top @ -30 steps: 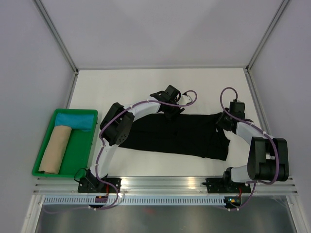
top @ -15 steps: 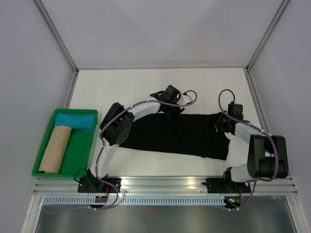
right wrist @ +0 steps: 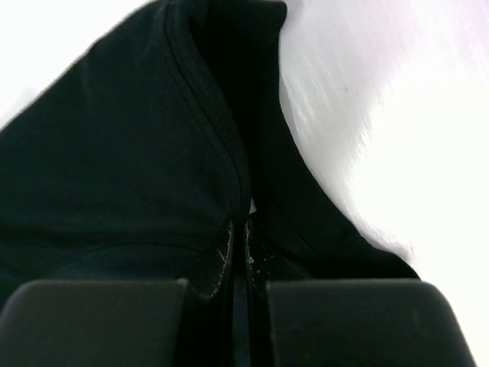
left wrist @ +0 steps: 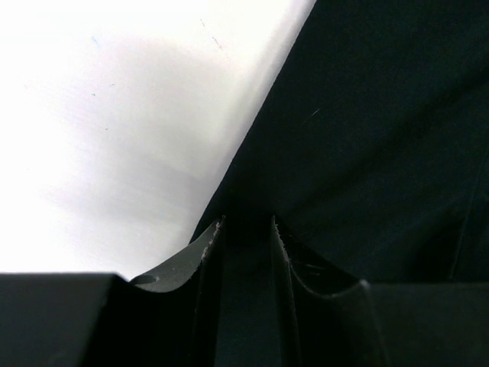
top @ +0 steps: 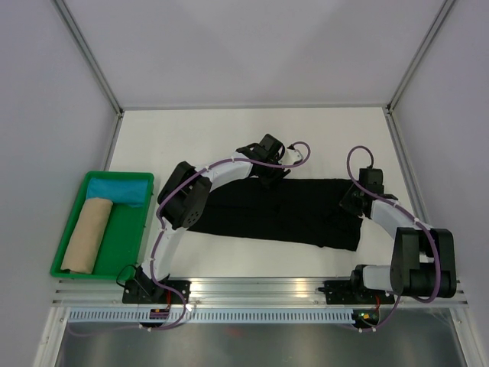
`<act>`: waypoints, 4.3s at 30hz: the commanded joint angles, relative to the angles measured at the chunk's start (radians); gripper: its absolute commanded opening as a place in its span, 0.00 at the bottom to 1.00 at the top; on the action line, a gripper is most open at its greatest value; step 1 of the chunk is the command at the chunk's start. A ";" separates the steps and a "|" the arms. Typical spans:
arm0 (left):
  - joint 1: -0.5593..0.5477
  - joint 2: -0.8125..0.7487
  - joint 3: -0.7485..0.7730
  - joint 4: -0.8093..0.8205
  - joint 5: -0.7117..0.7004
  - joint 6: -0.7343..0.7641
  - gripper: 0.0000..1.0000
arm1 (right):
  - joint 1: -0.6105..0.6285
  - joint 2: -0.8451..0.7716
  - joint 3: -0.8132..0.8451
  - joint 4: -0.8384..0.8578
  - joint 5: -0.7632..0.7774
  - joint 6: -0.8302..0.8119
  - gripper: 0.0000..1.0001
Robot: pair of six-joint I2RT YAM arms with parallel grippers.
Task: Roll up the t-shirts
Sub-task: Fold the tshirt
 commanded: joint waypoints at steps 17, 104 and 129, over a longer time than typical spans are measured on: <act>0.001 0.010 -0.024 -0.026 0.025 0.023 0.38 | 0.100 0.054 0.280 -0.032 0.173 -0.129 0.14; 0.475 -0.682 -0.786 -0.133 -0.154 0.121 0.50 | 0.075 0.637 0.863 -0.098 0.075 -0.042 0.39; -0.003 -0.702 -0.995 -0.182 0.134 0.249 0.48 | 0.177 1.283 1.624 -0.130 -0.148 0.080 0.34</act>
